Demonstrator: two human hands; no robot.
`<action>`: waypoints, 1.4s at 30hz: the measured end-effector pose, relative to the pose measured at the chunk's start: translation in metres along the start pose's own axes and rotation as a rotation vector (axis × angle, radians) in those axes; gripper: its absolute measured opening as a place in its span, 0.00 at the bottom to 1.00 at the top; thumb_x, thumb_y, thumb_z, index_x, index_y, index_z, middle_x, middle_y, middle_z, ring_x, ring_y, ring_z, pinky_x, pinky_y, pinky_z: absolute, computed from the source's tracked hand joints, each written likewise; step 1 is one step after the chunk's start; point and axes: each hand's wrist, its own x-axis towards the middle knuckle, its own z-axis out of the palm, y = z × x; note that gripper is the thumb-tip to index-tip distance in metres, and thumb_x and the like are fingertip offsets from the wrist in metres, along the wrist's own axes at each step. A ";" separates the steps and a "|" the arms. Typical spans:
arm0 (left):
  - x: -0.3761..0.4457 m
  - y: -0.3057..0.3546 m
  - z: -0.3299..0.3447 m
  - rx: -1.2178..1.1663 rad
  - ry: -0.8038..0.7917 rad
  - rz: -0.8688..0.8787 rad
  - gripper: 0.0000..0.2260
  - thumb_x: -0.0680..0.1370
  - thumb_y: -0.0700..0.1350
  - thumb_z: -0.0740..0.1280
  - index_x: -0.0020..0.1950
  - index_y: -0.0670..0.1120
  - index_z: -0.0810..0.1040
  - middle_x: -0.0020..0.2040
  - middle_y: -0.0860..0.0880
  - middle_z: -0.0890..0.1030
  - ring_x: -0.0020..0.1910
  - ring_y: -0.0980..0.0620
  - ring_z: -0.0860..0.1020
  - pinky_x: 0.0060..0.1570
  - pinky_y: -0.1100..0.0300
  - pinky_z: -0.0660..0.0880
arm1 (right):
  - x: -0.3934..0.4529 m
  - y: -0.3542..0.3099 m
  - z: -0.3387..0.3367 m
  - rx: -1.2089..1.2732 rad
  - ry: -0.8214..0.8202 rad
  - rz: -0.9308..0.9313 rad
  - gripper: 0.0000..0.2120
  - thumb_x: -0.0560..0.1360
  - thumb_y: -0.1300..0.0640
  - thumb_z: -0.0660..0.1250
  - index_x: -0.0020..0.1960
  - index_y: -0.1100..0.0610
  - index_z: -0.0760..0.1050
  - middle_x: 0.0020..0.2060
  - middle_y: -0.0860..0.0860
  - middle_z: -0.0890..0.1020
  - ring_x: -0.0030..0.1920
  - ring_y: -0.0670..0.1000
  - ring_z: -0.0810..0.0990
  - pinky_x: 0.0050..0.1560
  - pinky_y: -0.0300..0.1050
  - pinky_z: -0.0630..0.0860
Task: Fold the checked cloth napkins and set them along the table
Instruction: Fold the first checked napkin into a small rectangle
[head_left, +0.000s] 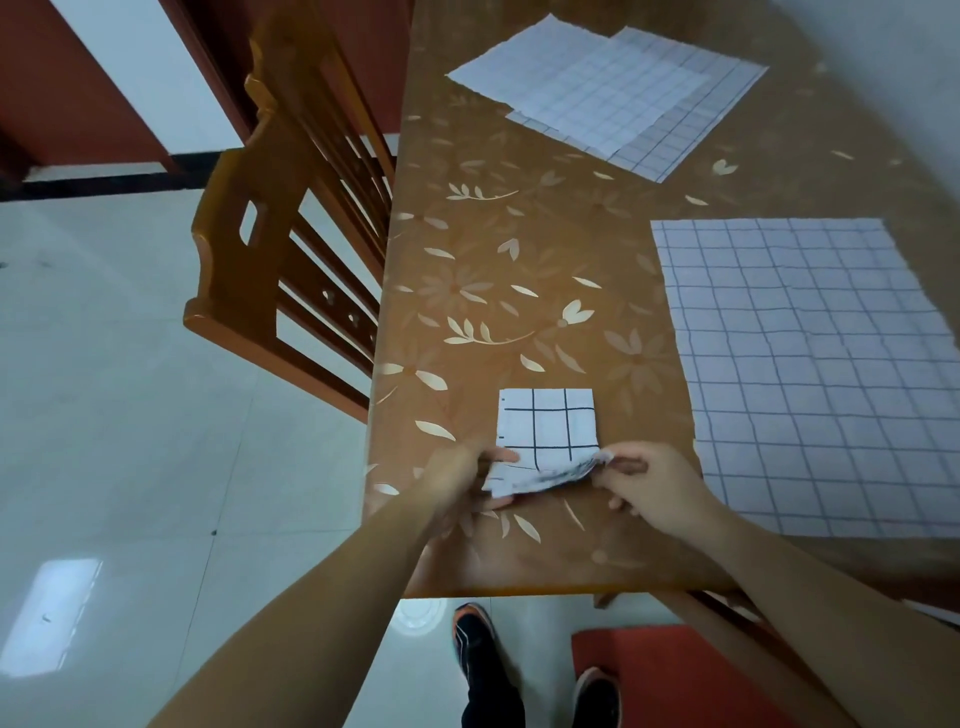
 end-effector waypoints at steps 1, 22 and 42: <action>-0.002 0.000 -0.001 0.011 -0.035 -0.017 0.12 0.79 0.40 0.59 0.46 0.38 0.82 0.46 0.42 0.84 0.39 0.47 0.84 0.37 0.58 0.80 | 0.001 0.000 0.000 0.000 0.000 0.030 0.03 0.76 0.55 0.68 0.47 0.52 0.81 0.38 0.48 0.85 0.30 0.44 0.80 0.30 0.34 0.73; 0.017 0.006 0.010 0.742 0.185 0.239 0.20 0.78 0.52 0.66 0.27 0.47 0.76 0.19 0.54 0.74 0.20 0.55 0.71 0.24 0.66 0.68 | 0.025 0.008 0.006 -0.320 0.141 0.057 0.16 0.78 0.47 0.63 0.40 0.57 0.79 0.33 0.53 0.82 0.37 0.52 0.81 0.40 0.46 0.77; 0.024 0.017 0.012 0.949 0.170 0.290 0.21 0.80 0.55 0.60 0.33 0.44 0.77 0.36 0.42 0.84 0.33 0.44 0.80 0.45 0.49 0.80 | 0.041 -0.001 0.012 -0.563 0.196 0.055 0.19 0.81 0.46 0.55 0.34 0.51 0.66 0.30 0.48 0.74 0.31 0.47 0.74 0.29 0.38 0.64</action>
